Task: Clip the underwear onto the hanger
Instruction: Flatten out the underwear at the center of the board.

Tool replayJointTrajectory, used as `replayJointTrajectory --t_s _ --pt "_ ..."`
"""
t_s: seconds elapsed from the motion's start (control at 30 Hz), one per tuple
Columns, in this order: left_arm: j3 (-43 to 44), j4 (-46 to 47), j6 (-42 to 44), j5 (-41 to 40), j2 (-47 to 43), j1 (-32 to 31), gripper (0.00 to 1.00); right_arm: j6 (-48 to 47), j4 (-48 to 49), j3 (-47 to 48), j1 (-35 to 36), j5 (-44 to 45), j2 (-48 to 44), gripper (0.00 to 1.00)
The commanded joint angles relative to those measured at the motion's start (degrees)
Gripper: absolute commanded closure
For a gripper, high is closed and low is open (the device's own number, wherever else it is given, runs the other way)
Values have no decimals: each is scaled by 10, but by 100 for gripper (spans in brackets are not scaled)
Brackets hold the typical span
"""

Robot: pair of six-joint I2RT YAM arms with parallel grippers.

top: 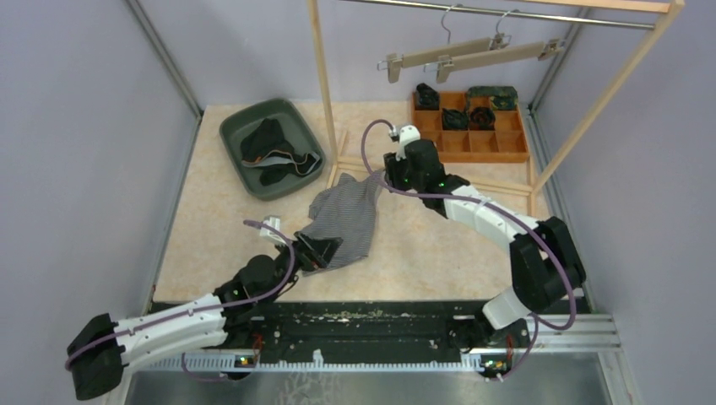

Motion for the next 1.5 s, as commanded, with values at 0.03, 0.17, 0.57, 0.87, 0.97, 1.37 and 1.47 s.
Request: replayJointTrajectory --t_s 0.03,0.17,0.57,0.87,0.97,1.37,1.47 --pt "-5 2 48 -32 -14 -4 0 58 63 -41 -4 -17 -70 57" --pt "-24 67 57 -22 -2 -3 0 109 84 -108 5 -11 -118 57" --pt "138 -98 119 -29 148 -3 4 252 99 -190 98 -35 -141 55" --pt "147 -118 109 -45 173 -3 0 305 161 -241 121 -46 -96 57" --pt "147 -130 119 -53 163 -3 0 316 177 -253 126 -48 -90 57" --pt "136 -142 123 -63 154 -3 0 348 241 -252 154 -76 -12 58" --pt "131 -145 119 -64 146 -3 0 357 257 -255 156 -82 -1 60"
